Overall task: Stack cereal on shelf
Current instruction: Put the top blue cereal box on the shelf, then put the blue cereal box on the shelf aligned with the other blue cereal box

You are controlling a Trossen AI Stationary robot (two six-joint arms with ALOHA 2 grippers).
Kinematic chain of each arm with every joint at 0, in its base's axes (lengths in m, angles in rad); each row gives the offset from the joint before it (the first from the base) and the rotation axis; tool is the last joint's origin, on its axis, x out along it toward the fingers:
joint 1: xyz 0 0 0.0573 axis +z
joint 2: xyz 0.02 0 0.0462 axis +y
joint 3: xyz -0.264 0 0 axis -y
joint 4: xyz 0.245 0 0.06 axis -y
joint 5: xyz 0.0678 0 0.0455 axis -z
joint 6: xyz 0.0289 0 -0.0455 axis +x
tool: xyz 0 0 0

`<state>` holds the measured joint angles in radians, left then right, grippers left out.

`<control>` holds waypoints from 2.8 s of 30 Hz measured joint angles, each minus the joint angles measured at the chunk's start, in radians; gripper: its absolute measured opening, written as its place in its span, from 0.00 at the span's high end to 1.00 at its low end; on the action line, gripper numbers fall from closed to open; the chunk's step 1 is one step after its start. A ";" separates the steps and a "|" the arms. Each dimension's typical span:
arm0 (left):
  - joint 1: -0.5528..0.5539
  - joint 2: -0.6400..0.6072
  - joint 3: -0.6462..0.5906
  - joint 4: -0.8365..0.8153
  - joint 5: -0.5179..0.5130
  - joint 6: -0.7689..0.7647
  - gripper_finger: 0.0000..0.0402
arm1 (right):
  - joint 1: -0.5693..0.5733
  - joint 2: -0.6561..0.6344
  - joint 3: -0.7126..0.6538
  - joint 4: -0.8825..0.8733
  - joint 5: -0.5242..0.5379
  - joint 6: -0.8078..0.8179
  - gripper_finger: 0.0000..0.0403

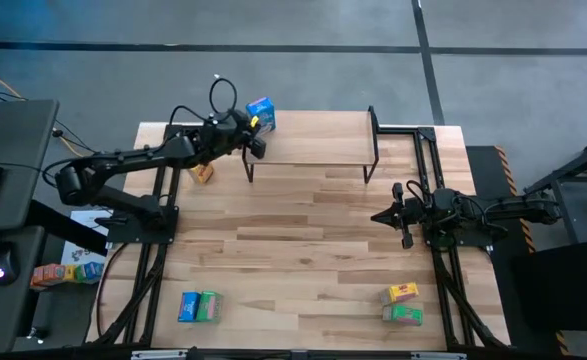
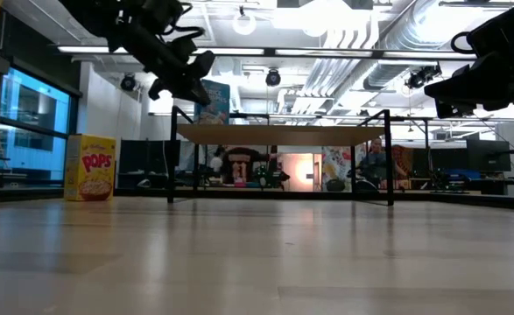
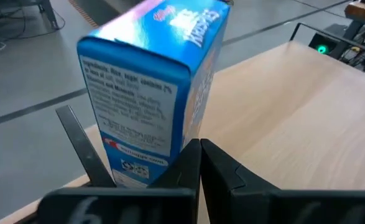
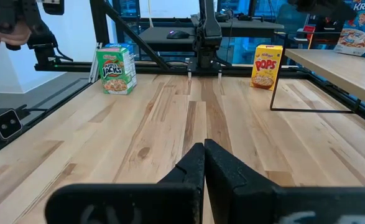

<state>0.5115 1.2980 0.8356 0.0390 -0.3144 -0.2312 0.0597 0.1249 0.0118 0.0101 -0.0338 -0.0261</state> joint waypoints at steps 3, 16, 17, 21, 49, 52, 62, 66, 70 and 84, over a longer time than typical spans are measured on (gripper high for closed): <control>0.000 -0.002 0.000 -0.010 -0.042 0.015 1.00 | 0.000 0.000 0.000 0.000 0.000 0.000 1.00; 0.056 -0.002 0.000 -0.047 -0.061 0.026 1.00 | 0.000 0.000 0.000 0.000 0.000 0.000 1.00; 0.059 -0.002 0.000 -0.048 -0.057 0.026 1.00 | 0.000 0.000 0.000 0.000 0.000 0.000 1.00; 0.060 -0.002 0.000 -0.057 -0.033 0.025 1.00 | 0.000 0.000 0.000 0.000 0.000 0.000 1.00; -0.357 -0.687 -0.540 0.315 0.170 0.141 1.00 | 0.000 0.000 0.000 0.000 0.000 0.000 1.00; -0.390 -0.716 -0.609 0.452 0.168 0.185 1.00 | 0.000 0.000 0.000 0.000 0.000 0.000 1.00; -0.405 -0.741 -0.664 0.463 0.291 0.216 1.00 | 0.000 0.000 0.000 0.000 0.000 0.000 1.00; -0.405 -0.741 -0.664 0.461 0.329 0.224 1.00 | 0.000 0.000 0.000 0.000 0.000 0.000 1.00; -0.405 -0.741 -0.664 0.461 0.331 0.217 1.00 | 0.000 0.000 0.000 0.008 0.002 0.001 1.00; -0.402 -0.738 -0.665 0.482 0.318 0.217 1.00 | 0.000 0.002 -0.001 0.584 0.131 0.151 1.00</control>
<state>0.1097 0.5598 0.1711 0.5213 0.0032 -0.0143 0.0593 0.1273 0.0113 0.5940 0.0974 0.1250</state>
